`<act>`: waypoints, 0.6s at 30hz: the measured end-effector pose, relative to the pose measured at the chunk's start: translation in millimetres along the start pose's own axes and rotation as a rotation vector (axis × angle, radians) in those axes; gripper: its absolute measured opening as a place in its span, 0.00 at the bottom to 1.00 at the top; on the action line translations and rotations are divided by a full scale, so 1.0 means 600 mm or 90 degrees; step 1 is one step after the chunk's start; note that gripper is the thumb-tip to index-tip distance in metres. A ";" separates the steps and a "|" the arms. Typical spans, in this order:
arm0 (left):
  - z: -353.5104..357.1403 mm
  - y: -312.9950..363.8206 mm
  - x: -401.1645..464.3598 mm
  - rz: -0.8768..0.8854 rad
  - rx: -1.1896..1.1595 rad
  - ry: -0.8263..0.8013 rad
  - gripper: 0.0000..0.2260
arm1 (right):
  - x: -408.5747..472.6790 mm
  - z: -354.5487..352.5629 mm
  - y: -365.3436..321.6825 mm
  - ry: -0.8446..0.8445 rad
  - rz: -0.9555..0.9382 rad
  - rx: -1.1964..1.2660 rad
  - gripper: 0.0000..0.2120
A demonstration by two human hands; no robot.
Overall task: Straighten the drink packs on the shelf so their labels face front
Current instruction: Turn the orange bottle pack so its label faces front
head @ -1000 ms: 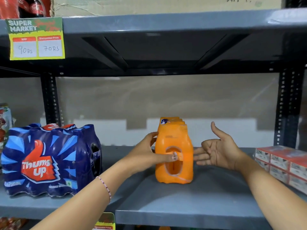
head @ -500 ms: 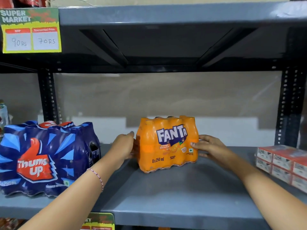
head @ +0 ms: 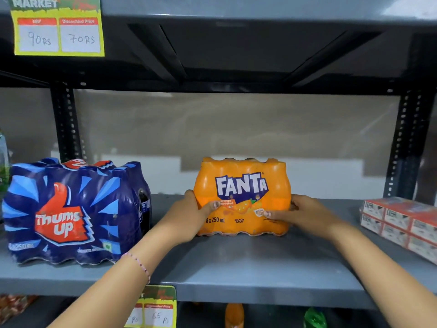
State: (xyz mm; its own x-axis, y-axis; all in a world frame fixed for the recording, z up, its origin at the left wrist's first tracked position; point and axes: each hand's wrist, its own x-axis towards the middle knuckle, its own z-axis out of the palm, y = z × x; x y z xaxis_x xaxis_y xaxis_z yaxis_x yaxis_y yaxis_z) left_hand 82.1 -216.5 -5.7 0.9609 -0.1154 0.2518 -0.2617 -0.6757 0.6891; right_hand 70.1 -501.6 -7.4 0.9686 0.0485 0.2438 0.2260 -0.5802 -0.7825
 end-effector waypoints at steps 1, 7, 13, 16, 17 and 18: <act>-0.002 -0.001 -0.012 -0.006 0.014 0.005 0.29 | -0.017 0.005 -0.008 0.009 0.000 -0.017 0.28; -0.023 -0.012 -0.088 0.035 0.104 0.048 0.27 | -0.111 0.039 -0.038 0.078 -0.023 -0.094 0.28; -0.041 -0.031 -0.136 0.078 0.091 0.074 0.22 | -0.165 0.073 -0.047 0.159 -0.025 -0.073 0.27; -0.049 -0.035 -0.146 0.067 0.084 0.070 0.25 | -0.178 0.085 -0.054 0.172 -0.019 -0.066 0.28; -0.052 -0.034 -0.150 0.067 0.080 0.071 0.25 | -0.181 0.087 -0.054 0.169 -0.012 -0.059 0.29; -0.054 -0.035 -0.154 0.065 0.078 0.068 0.26 | -0.182 0.089 -0.055 0.166 -0.006 -0.051 0.30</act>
State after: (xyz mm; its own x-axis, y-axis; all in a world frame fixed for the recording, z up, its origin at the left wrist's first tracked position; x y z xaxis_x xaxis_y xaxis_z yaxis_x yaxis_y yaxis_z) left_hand -4.4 -168.0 -21.3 0.9130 -0.1141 0.3917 -0.3382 -0.7485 0.5704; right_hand -37.8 -444.7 -38.8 0.9046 -0.1505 0.3988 0.2163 -0.6442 -0.7337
